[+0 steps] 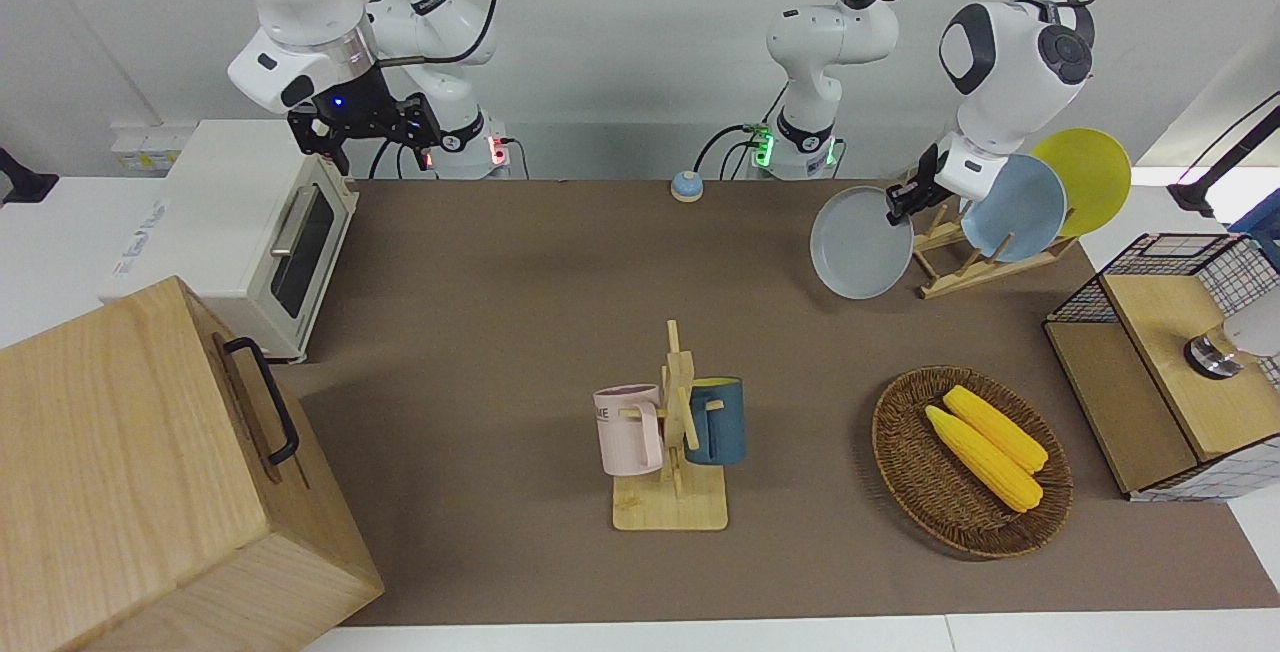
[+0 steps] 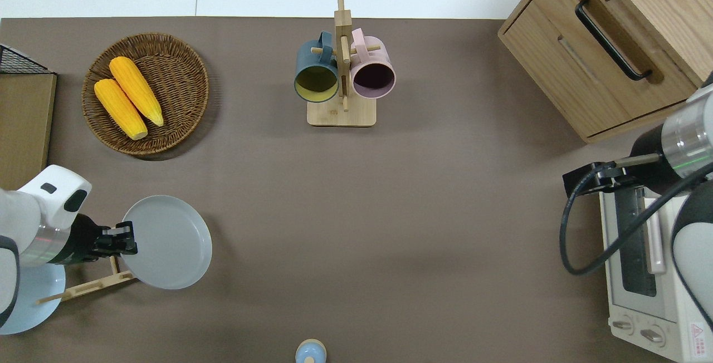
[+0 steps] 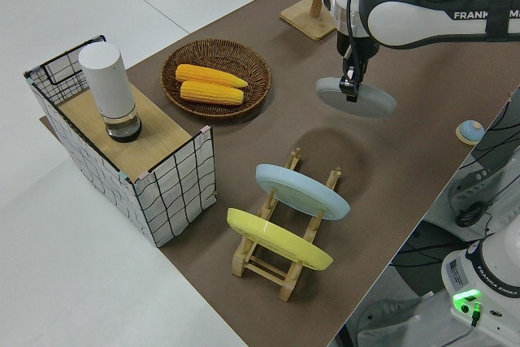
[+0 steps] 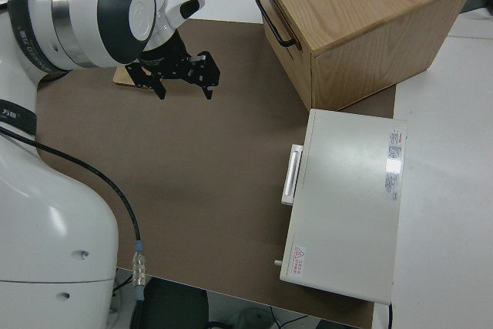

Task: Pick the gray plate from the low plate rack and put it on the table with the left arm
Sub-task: 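Lower the gray plate flat onto the table beside the rack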

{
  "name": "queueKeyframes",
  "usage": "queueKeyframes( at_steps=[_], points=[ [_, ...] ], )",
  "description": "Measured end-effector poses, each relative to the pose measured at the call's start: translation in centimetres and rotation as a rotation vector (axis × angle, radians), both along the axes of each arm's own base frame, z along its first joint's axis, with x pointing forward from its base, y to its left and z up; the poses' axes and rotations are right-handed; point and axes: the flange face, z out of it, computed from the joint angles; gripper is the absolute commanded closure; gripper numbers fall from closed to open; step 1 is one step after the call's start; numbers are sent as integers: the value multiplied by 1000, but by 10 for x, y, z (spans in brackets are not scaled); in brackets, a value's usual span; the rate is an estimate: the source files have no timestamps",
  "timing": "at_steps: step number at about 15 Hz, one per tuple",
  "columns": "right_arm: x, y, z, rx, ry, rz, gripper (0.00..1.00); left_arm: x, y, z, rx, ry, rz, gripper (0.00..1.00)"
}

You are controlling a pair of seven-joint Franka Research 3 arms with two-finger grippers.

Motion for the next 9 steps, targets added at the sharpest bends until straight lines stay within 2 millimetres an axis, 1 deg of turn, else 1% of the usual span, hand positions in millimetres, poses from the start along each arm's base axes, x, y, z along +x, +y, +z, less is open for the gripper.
queueKeyframes(
  at_steps=[2, 5, 9],
  points=[
    [0, 0, 0, 0, 0, 0, 17, 0, -3, -8, -3, -5, 0, 957],
    [0, 0, 0, 0, 0, 0, 17, -1, -14, -21, -3, 4, -14, 957],
    [0, 0, 0, 0, 0, 0, 17, 0, -17, -26, -2, 11, -17, 957]
  ],
)
